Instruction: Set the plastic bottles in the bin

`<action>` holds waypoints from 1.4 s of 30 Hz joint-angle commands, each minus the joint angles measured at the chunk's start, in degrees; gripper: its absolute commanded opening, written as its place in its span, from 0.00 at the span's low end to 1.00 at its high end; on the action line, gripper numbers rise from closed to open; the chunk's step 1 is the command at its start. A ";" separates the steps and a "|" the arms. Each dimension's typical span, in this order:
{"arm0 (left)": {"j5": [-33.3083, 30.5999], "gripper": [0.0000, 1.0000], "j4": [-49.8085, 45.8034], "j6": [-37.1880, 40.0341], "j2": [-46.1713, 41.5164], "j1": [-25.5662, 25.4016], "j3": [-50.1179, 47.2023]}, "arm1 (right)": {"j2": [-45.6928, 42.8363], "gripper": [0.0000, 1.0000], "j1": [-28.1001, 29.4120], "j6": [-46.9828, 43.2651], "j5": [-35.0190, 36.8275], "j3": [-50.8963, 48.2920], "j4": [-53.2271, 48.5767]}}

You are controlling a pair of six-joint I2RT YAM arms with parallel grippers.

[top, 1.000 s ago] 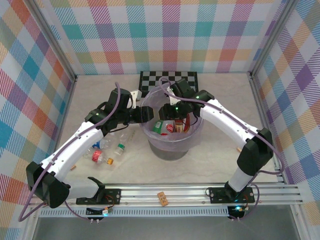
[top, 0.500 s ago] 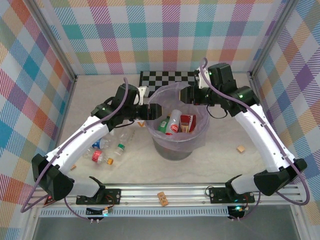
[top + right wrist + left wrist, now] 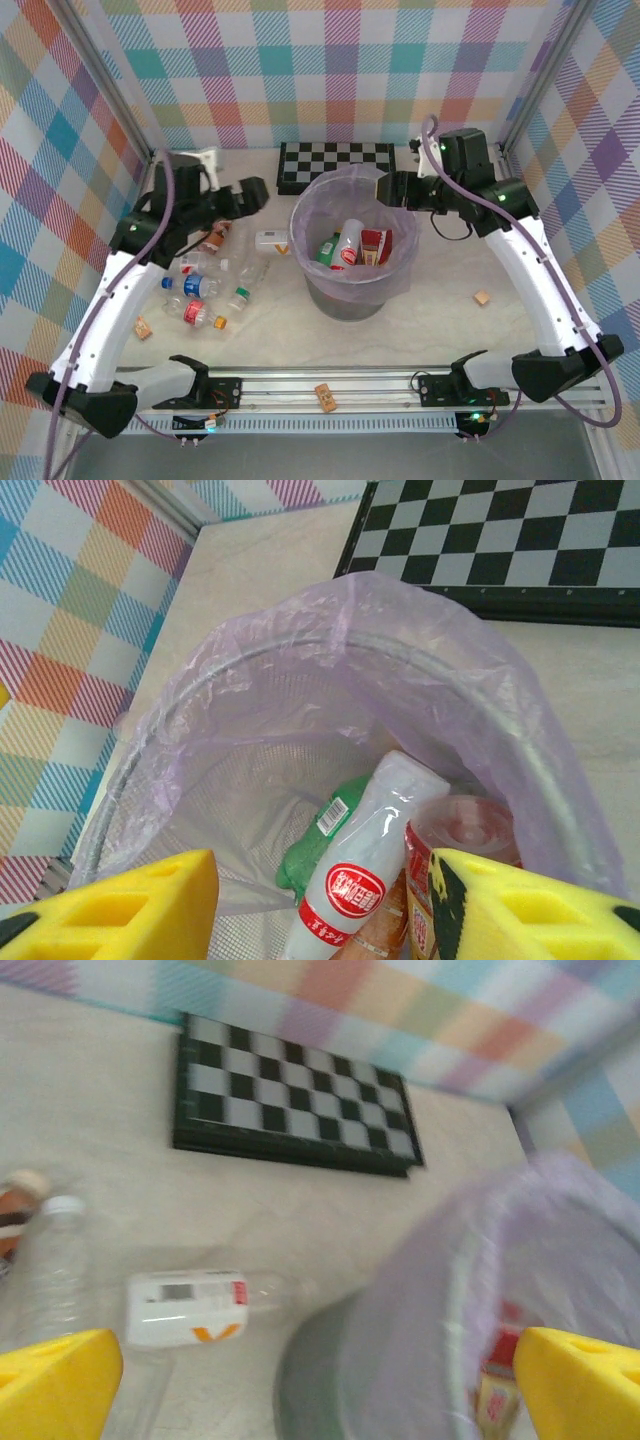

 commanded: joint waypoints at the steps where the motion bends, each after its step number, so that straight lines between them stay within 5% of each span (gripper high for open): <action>1: 3.16 0.98 4.23 -13.67 0.63 3.58 -7.91 | -1.65 0.60 -1.13 -1.05 -1.12 -1.98 -0.67; 9: 2.77 1.00 21.10 -38.00 5.35 1.56 -22.57 | -3.04 0.65 -2.07 -1.37 -0.58 -4.67 -0.47; 14: -7.59 0.94 11.37 -49.49 10.24 -3.12 -18.83 | -4.07 0.68 -2.18 -1.40 0.81 -5.83 -0.01; 25: -6.37 0.96 9.87 -60.75 24.89 -7.53 -13.11 | -4.79 0.69 -2.28 -1.17 1.43 -6.70 0.31; 42: -6.37 0.97 15.74 -64.57 40.24 -10.32 -6.87 | -4.43 0.68 -2.29 -2.85 1.46 -7.59 0.21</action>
